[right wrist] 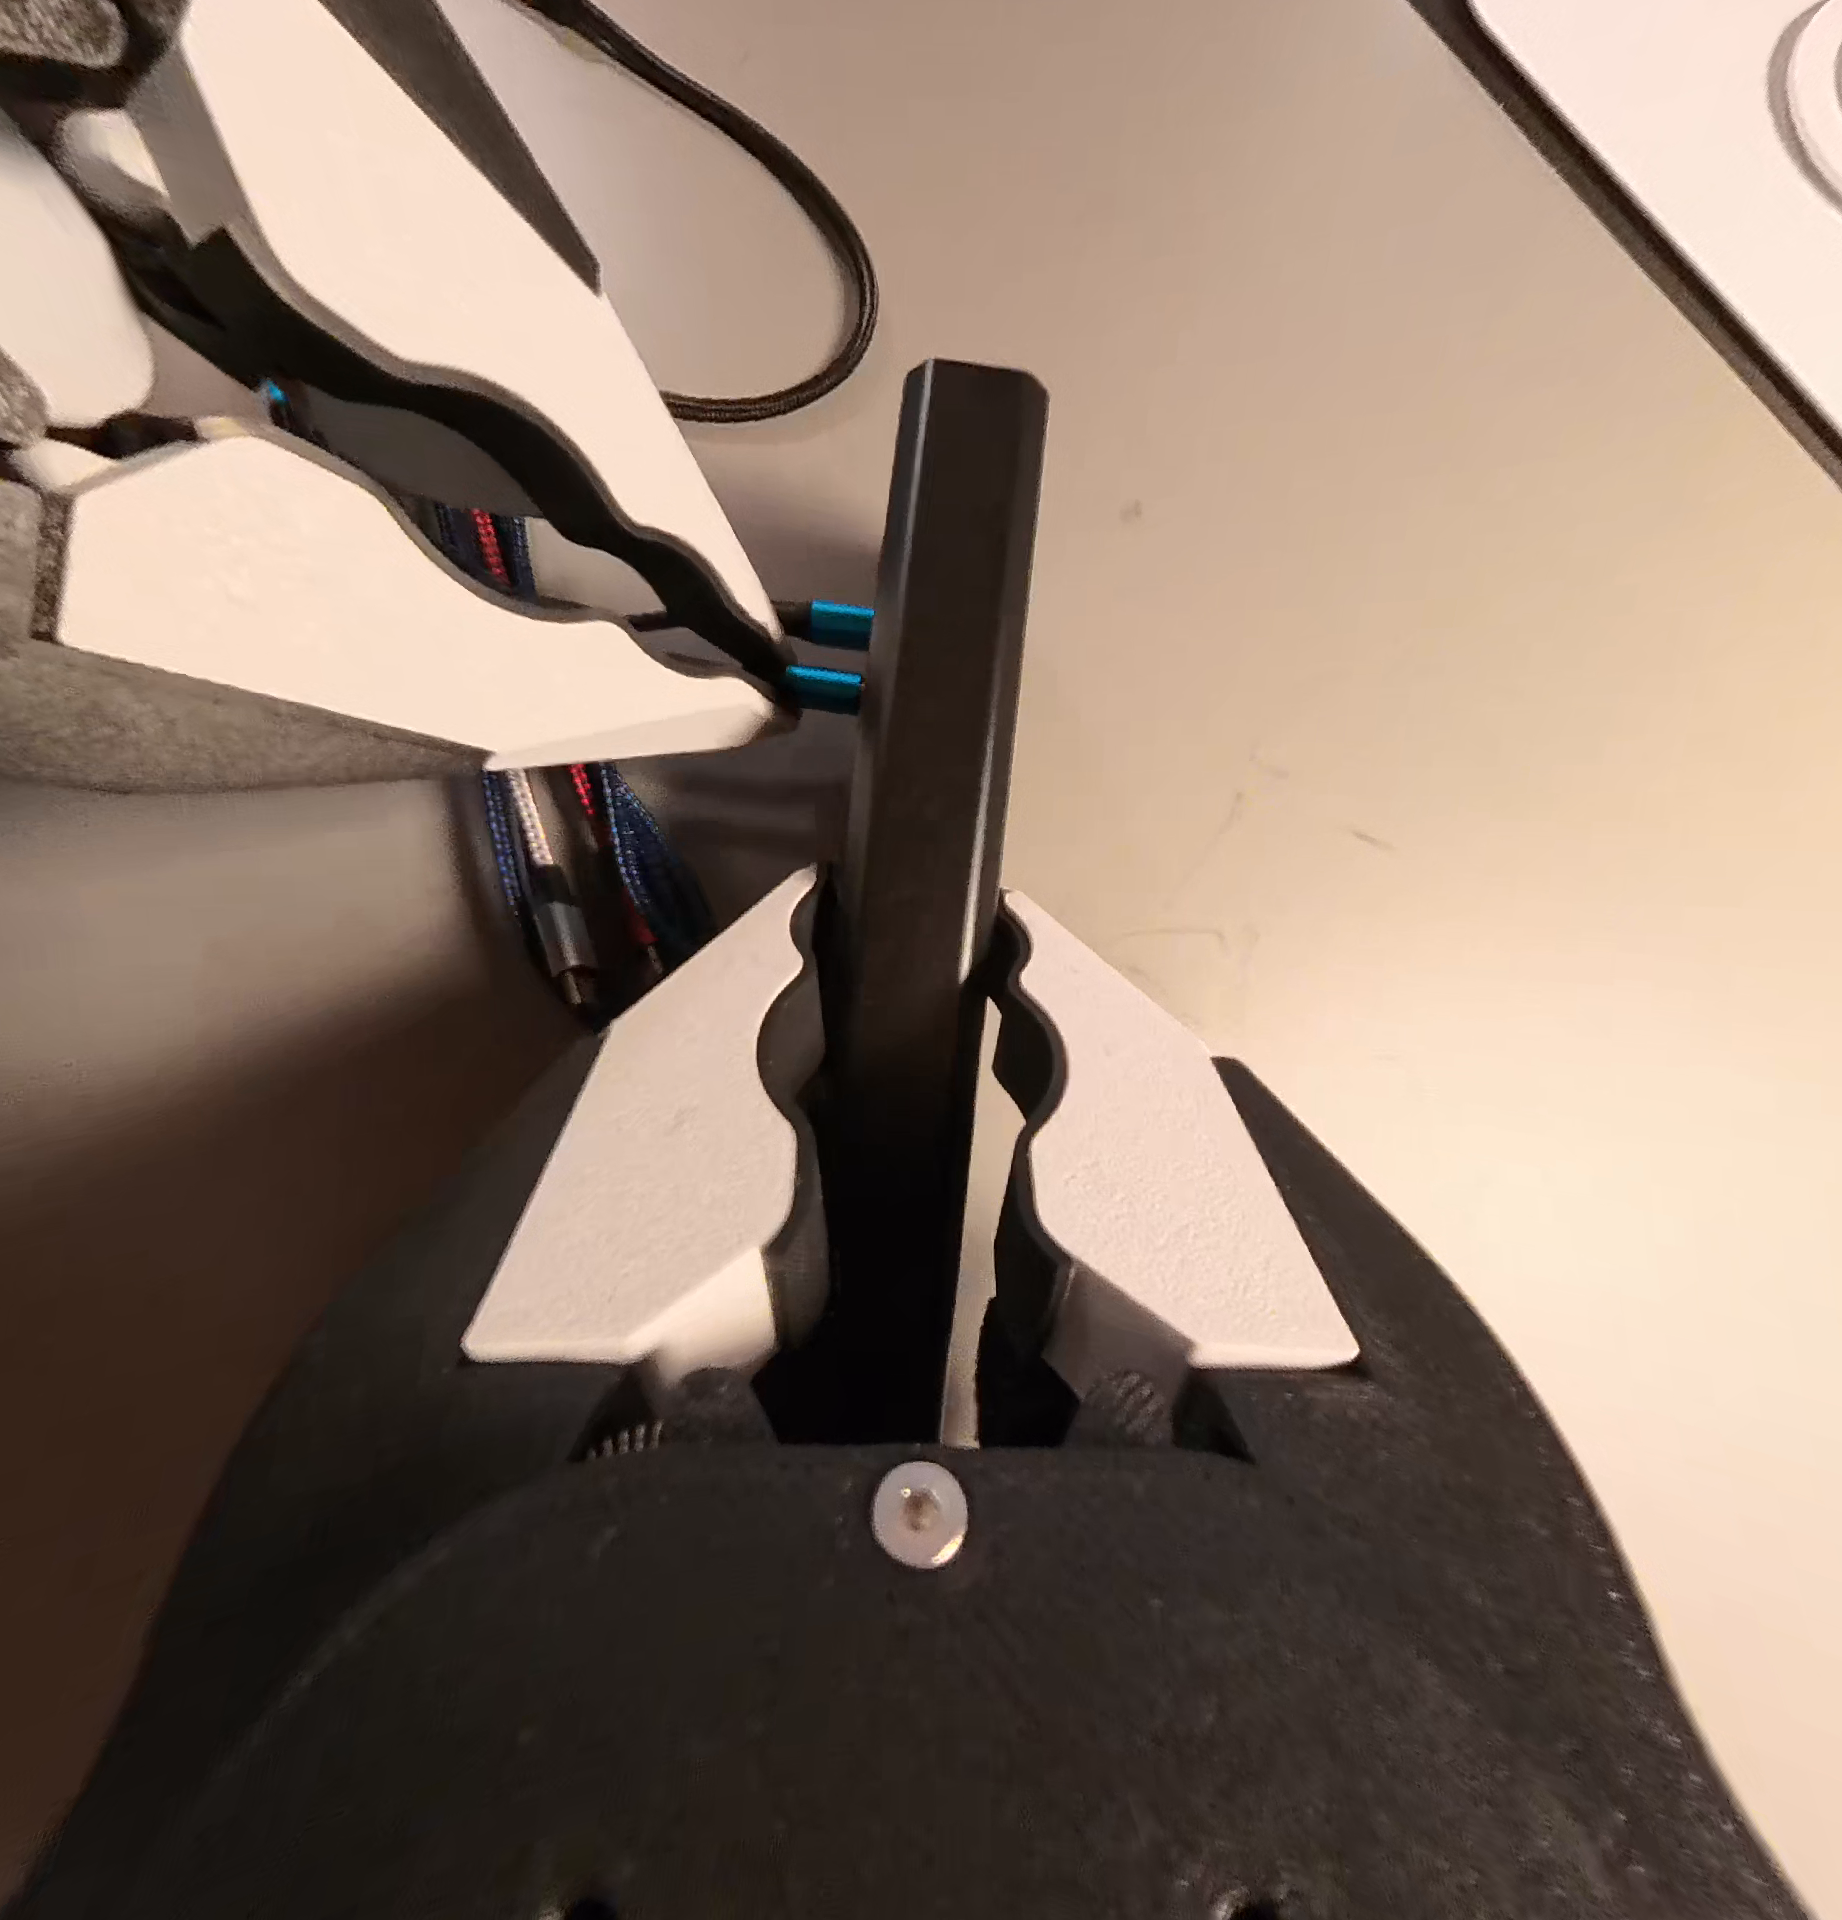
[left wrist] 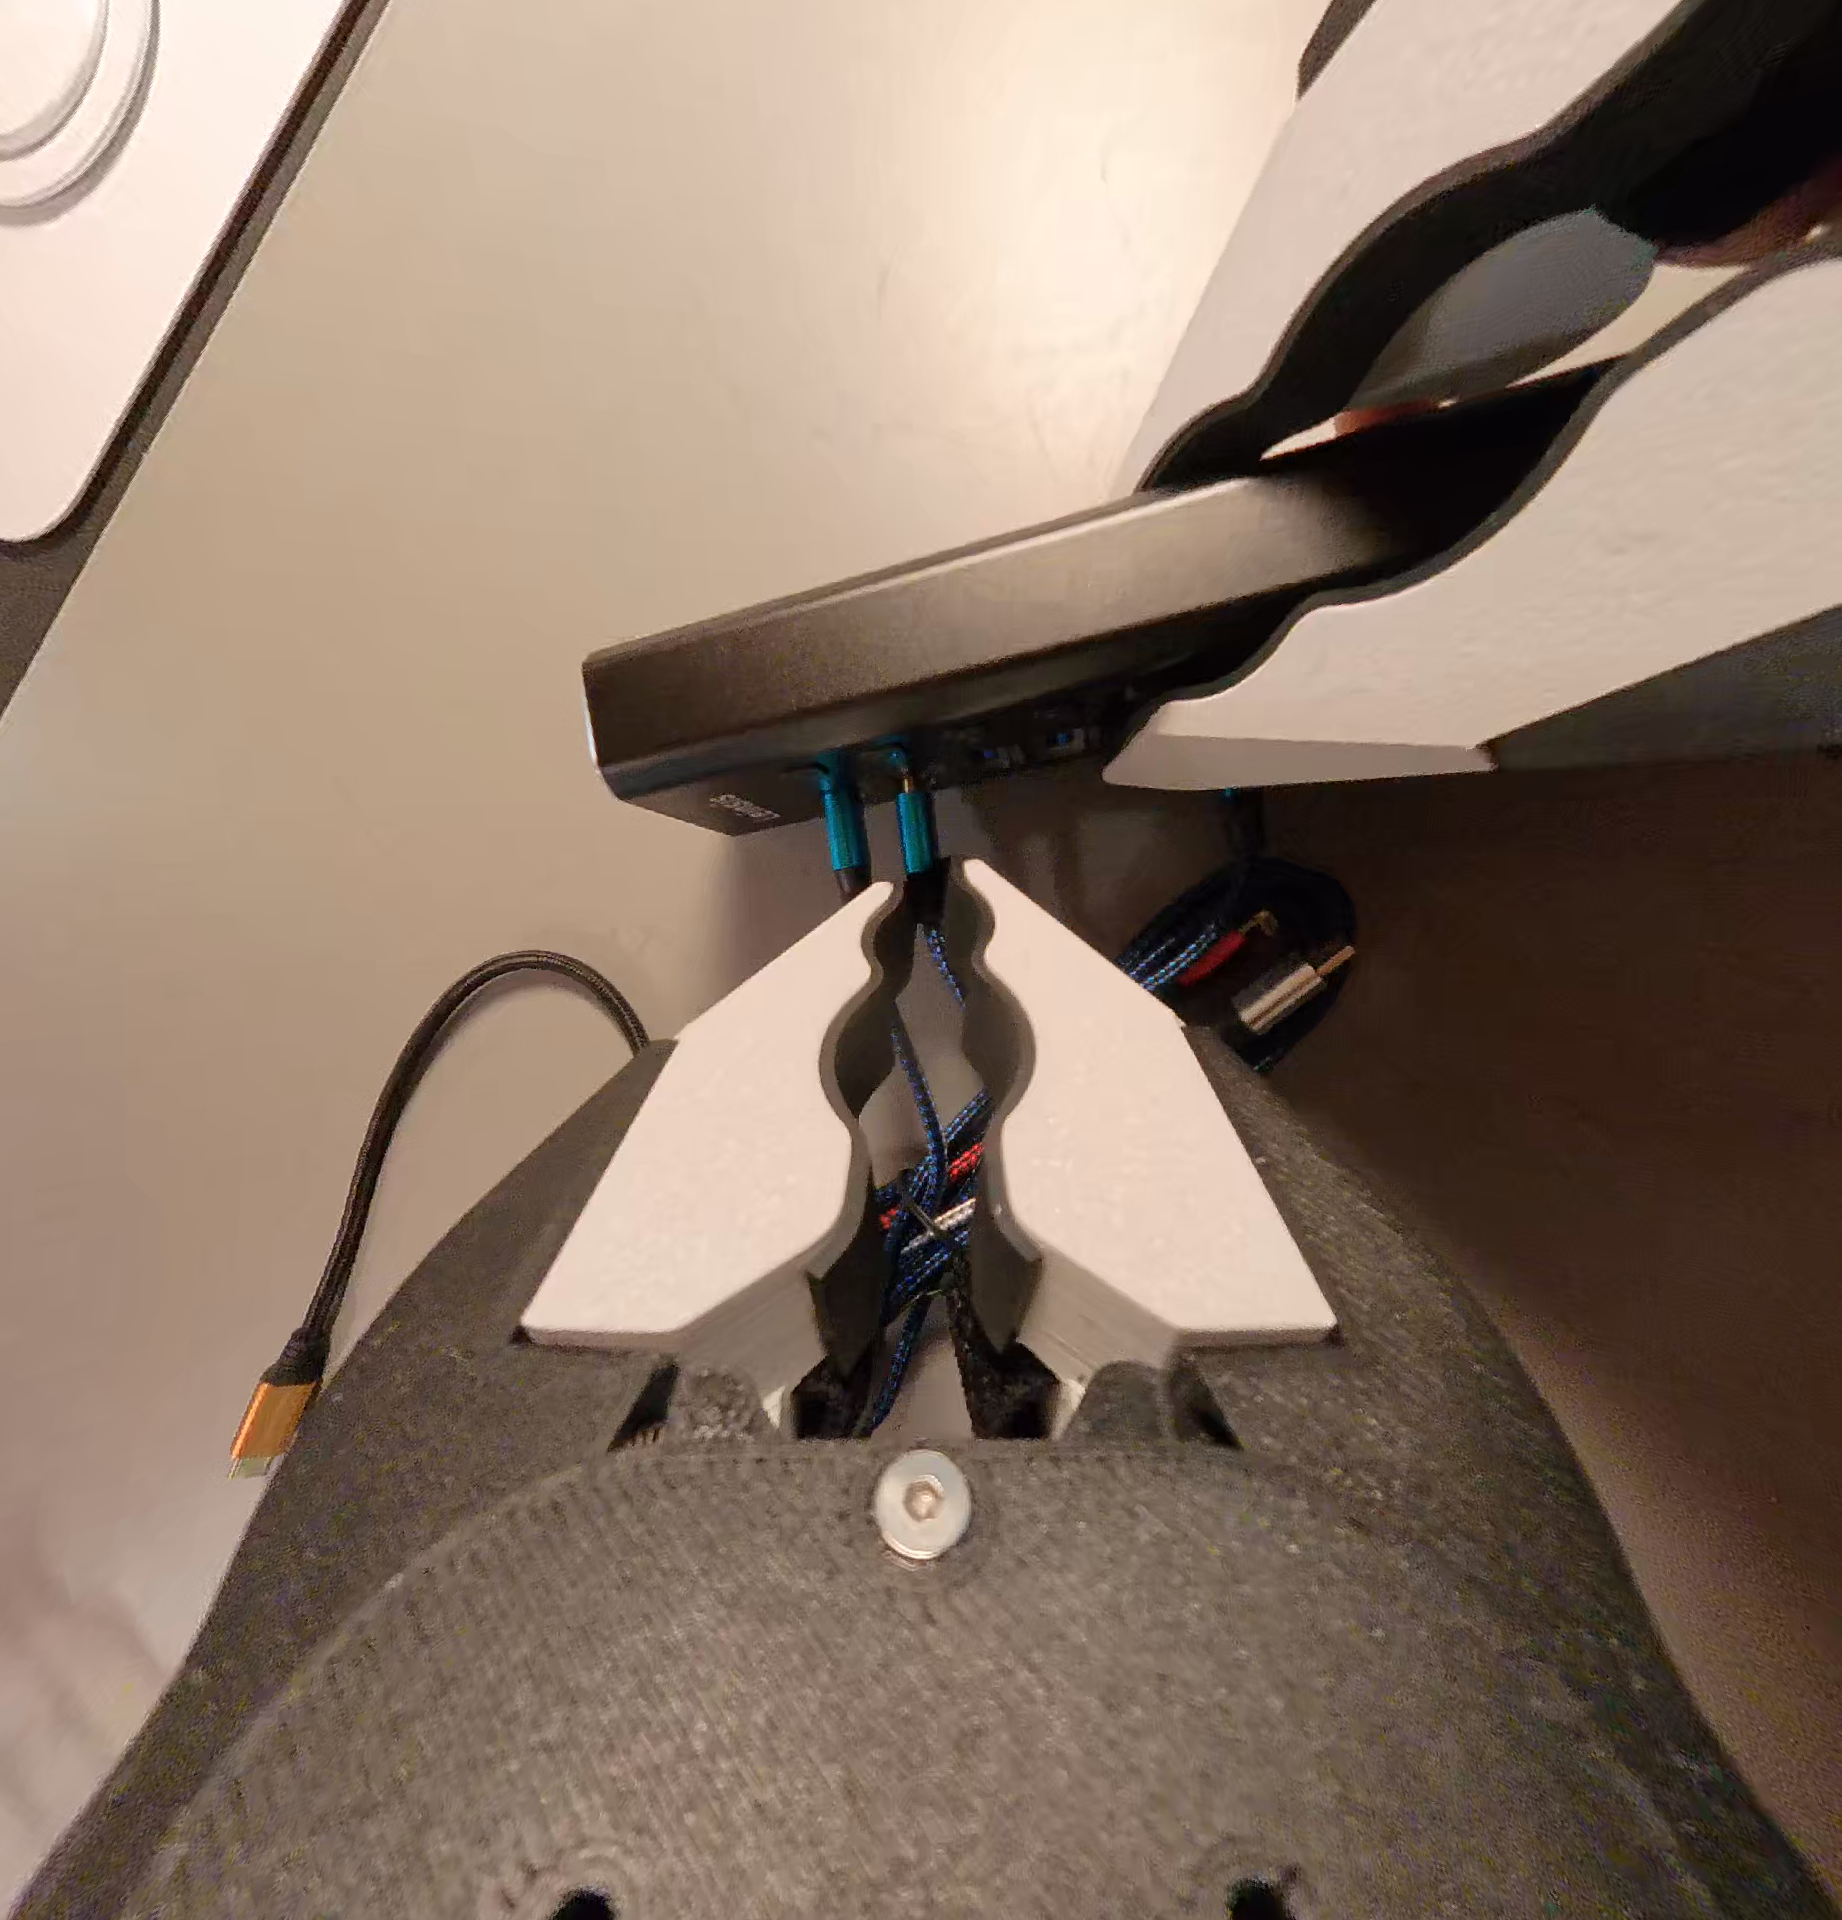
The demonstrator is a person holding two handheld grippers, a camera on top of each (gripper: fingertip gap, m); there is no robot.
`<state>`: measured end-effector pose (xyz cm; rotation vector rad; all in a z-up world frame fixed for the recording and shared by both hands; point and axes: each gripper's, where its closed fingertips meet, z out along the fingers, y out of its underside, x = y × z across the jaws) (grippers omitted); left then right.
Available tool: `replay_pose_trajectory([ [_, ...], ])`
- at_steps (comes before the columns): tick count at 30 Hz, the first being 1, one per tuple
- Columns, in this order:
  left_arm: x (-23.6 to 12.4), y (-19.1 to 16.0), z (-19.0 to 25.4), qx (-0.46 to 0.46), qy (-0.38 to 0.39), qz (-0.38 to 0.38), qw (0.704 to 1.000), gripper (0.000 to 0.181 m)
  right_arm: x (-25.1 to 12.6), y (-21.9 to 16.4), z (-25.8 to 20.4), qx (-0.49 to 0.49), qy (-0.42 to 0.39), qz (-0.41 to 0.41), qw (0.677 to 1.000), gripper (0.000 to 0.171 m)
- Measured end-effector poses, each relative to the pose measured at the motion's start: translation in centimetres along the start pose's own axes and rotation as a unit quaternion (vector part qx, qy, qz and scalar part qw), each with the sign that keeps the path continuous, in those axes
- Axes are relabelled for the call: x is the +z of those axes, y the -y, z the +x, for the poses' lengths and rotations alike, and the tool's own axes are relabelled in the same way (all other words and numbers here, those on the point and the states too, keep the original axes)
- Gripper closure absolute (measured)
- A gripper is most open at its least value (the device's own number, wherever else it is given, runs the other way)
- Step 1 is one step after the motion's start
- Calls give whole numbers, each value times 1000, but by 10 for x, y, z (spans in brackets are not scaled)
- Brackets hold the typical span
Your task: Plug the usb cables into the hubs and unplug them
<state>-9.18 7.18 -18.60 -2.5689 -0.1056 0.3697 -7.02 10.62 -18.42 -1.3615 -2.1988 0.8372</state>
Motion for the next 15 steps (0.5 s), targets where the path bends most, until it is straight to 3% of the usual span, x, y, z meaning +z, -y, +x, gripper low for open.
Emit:
replay_pose_trajectory([
  [15,2,15,2,16,24,67,997,172,-6,-1,9,-16,-11,-1,1000,143],
])
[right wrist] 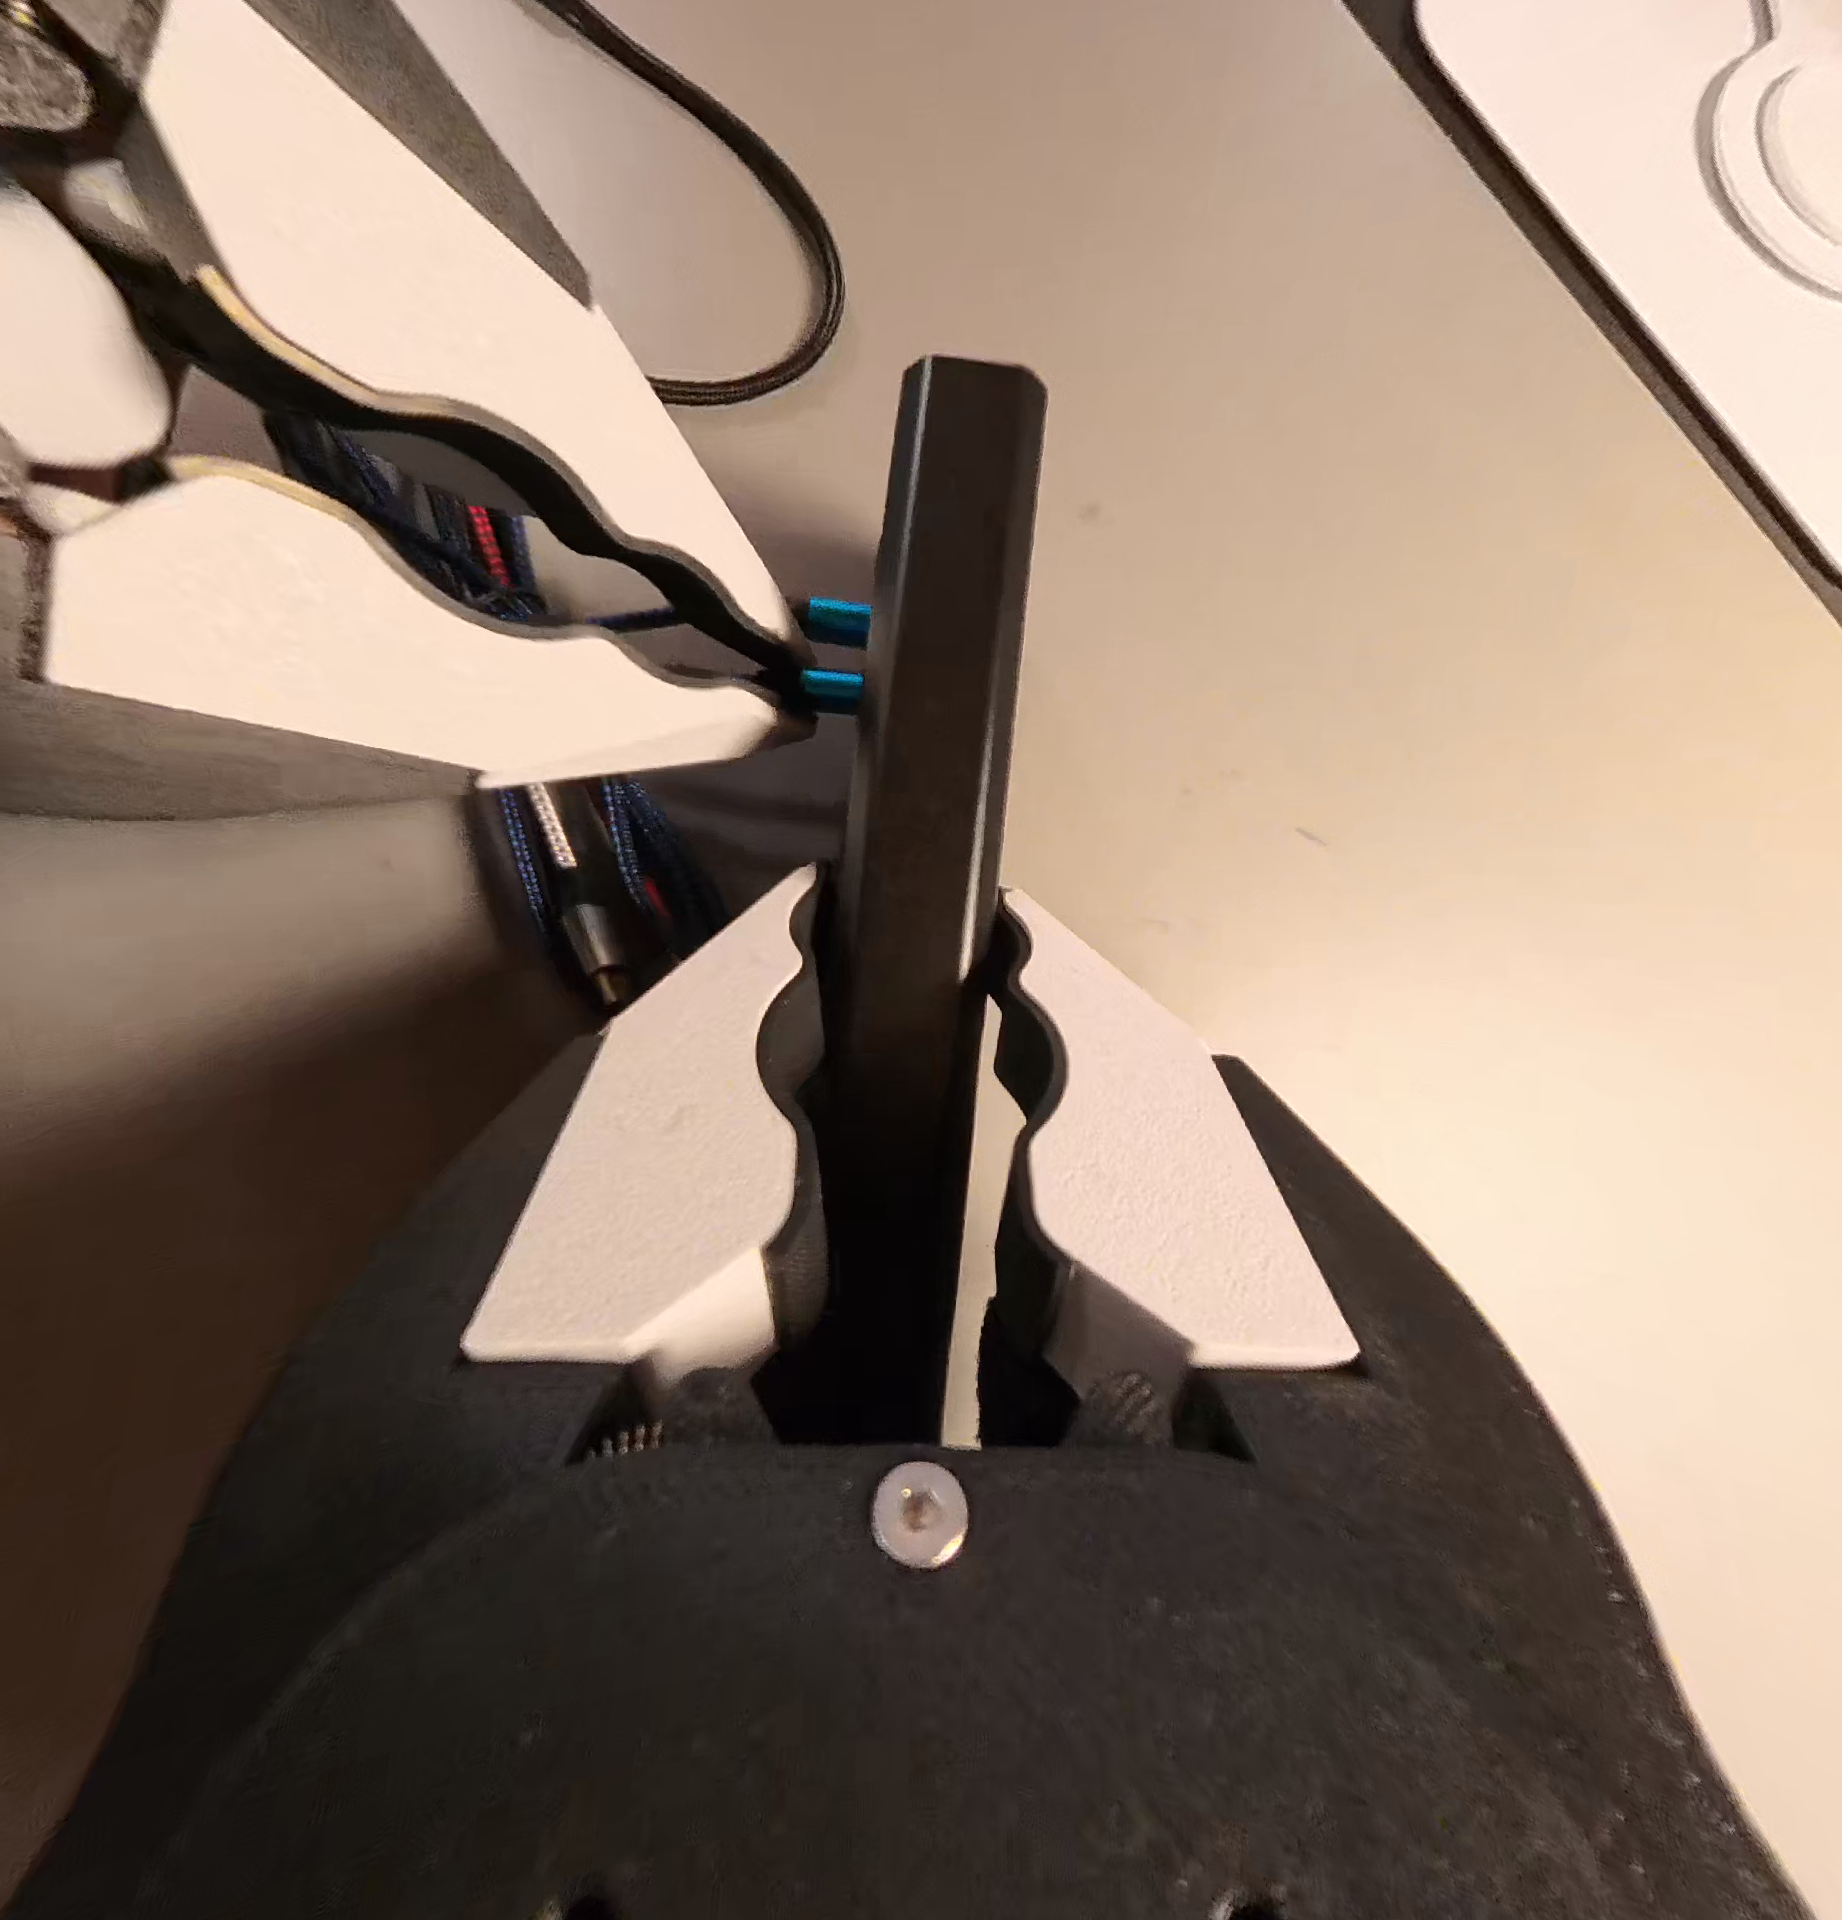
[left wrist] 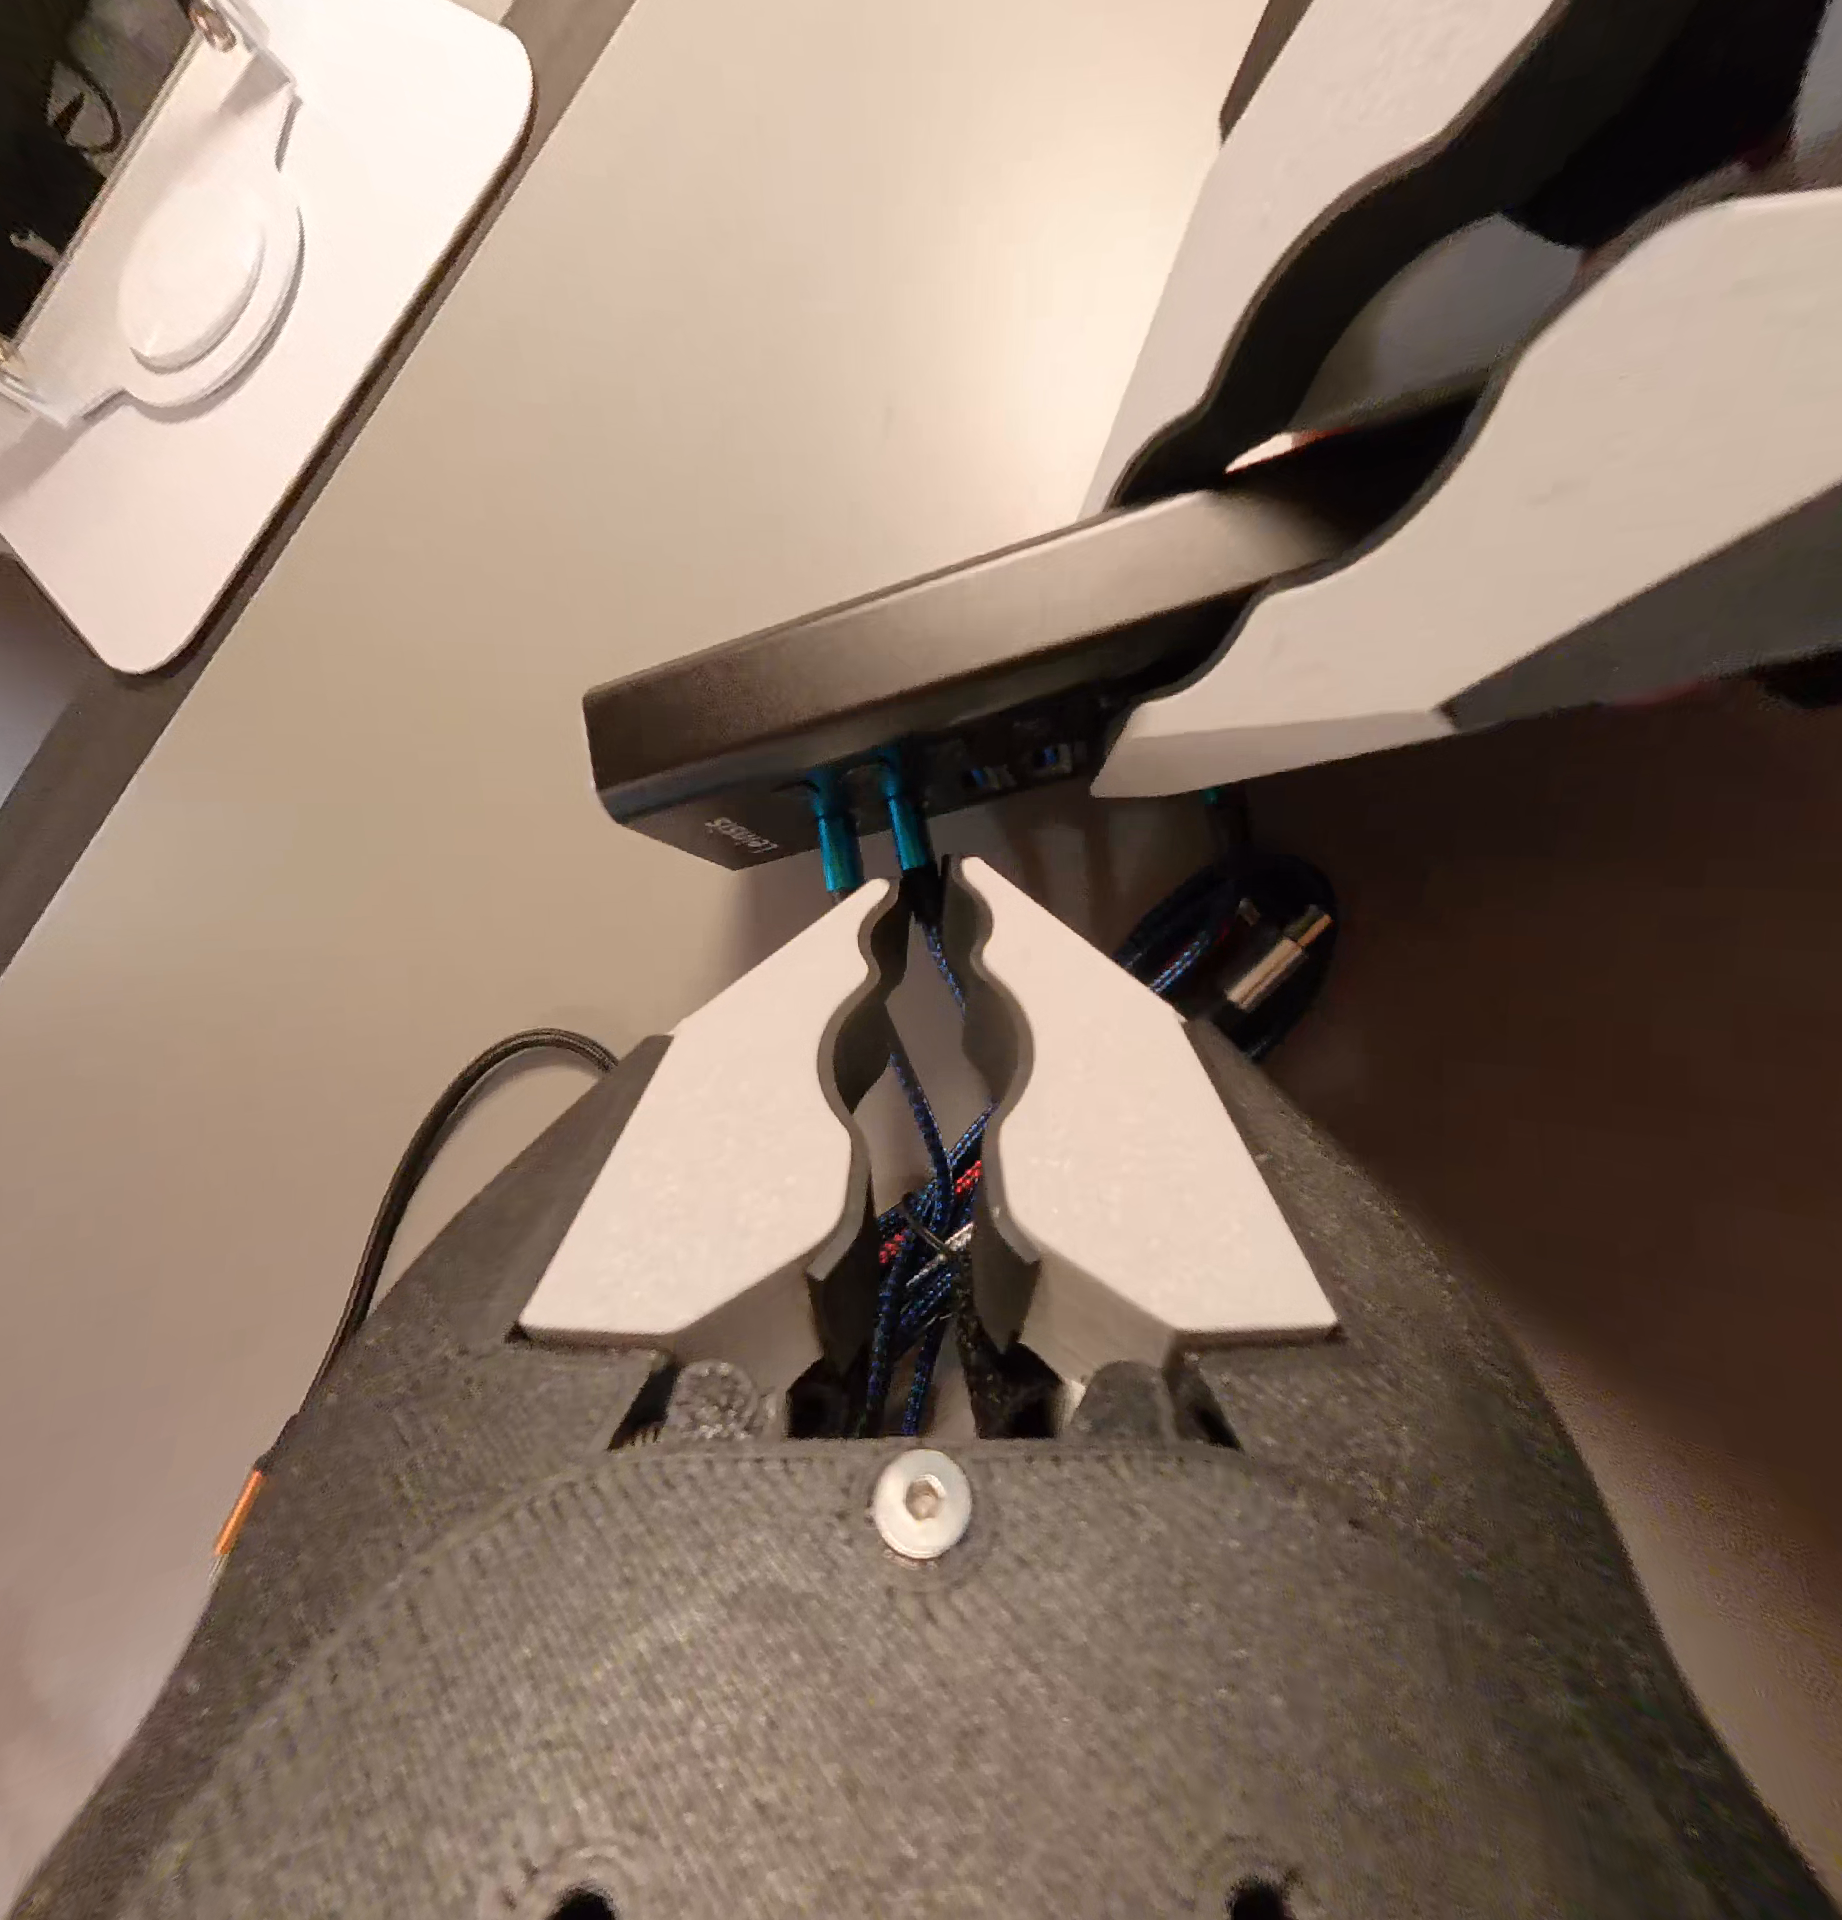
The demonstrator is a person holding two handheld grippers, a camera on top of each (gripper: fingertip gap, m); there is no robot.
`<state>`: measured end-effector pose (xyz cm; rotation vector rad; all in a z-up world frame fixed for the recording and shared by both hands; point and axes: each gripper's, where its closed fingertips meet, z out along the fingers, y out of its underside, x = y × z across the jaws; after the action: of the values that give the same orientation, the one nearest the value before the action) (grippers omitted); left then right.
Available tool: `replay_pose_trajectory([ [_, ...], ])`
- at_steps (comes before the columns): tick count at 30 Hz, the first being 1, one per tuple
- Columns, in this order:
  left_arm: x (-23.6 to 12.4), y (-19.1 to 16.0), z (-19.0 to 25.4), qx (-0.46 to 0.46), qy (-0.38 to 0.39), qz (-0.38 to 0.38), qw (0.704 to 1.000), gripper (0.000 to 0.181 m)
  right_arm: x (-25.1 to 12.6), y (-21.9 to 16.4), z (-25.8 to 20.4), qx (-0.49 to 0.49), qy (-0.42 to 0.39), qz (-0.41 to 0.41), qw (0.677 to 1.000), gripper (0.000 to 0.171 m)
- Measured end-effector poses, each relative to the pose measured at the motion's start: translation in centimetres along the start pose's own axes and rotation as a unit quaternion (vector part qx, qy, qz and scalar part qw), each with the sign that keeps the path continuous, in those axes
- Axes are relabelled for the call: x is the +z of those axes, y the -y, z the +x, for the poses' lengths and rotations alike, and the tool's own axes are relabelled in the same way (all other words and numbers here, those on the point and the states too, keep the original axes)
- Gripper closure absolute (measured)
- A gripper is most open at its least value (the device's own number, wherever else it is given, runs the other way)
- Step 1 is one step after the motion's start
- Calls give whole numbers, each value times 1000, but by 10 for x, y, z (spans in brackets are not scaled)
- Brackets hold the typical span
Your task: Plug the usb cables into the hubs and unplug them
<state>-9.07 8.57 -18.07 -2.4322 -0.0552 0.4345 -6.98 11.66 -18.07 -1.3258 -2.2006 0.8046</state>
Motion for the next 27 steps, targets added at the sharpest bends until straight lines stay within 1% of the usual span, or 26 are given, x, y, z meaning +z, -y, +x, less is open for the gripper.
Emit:
replay_pose_trajectory([
  [2,-6,6,1,5,-9,32,999,167,-3,-2,3,17,11,0,1000,143],
  [4,-20,18,-3,-7,-23,91,996,157,-9,-6,12,26,12,2,1000,143],
  [7,-46,32,-18,-52,-52,180,981,148,-21,-15,25,43,20,7,999,143],
  [9,-57,31,-35,-84,-57,213,972,141,-28,-22,34,38,13,2,999,143],
  [11,-62,21,-54,-104,-50,222,968,135,-31,-29,39,36,10,1,999,143],
  [14,-62,-1,-86,-127,-14,206,970,132,-30,-36,40,43,20,3,999,142],
  [16,-62,-19,-109,-138,18,187,972,130,-32,-33,39,45,25,17,999,143],
  [18,-60,-37,-124,-150,31,161,975,127,-40,-25,40,44,27,42,998,142],
  [22,-56,-69,-121,-157,-14,99,983,125,-60,-12,44,51,32,86,995,140],
  [24,-59,-82,-117,-151,-38,72,985,125,-68,-14,49,50,25,91,994,140],
  [27,-69,-95,-108,-138,-77,53,986,126,-77,-20,53,60,21,107,992,140],
])
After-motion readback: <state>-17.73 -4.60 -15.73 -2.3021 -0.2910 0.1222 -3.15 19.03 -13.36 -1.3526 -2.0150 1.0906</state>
